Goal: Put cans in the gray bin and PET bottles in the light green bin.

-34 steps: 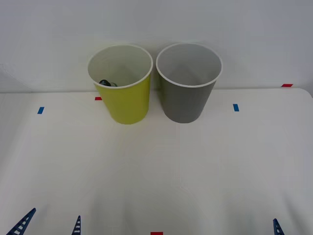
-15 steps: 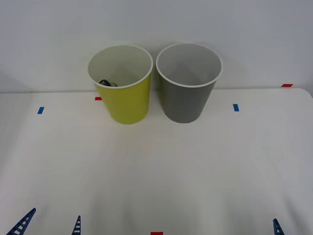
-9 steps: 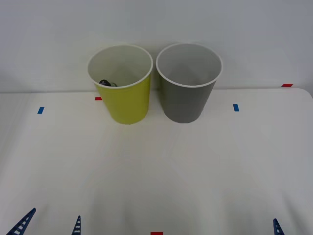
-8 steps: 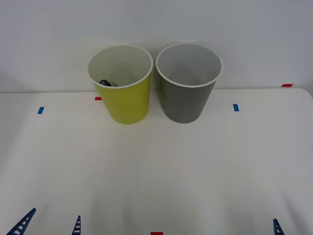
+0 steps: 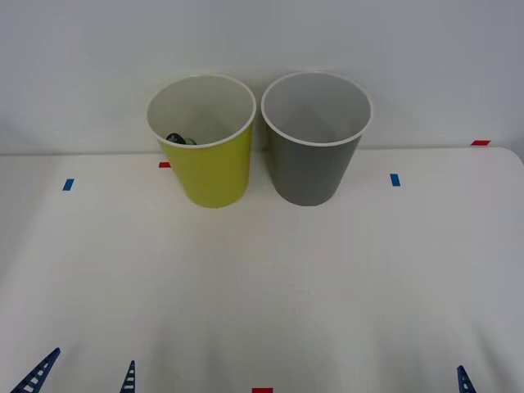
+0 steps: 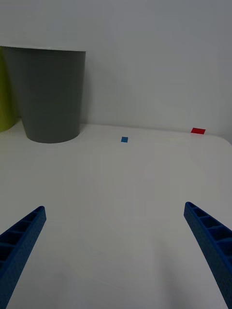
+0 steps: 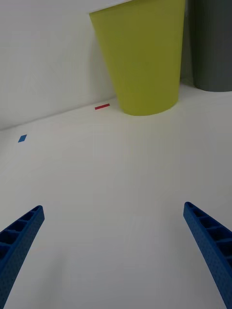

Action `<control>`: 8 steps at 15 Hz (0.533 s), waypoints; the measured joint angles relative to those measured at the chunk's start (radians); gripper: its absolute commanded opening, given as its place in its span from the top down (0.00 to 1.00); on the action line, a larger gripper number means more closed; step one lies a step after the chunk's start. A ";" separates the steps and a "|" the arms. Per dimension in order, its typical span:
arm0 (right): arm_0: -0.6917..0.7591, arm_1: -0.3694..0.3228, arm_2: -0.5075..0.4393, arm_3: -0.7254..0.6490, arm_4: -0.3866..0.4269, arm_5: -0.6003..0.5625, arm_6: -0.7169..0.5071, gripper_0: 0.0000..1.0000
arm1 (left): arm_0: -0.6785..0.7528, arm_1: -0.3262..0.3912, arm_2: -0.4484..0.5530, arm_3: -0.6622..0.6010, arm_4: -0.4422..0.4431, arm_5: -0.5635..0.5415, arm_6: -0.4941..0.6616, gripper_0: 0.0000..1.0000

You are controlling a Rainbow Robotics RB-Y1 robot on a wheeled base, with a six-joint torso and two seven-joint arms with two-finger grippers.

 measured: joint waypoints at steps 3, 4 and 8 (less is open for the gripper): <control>0.000 0.000 0.000 0.000 0.000 0.000 0.000 0.00 | 0.000 0.000 0.000 0.000 0.000 0.000 0.000 0.00; 0.000 0.000 0.000 0.000 0.000 0.000 0.000 0.00 | 0.000 0.000 0.000 0.000 0.000 0.000 0.000 0.00; 0.000 0.000 0.000 0.000 0.000 0.000 0.000 0.00 | 0.000 0.000 0.000 0.000 0.000 0.000 0.000 0.00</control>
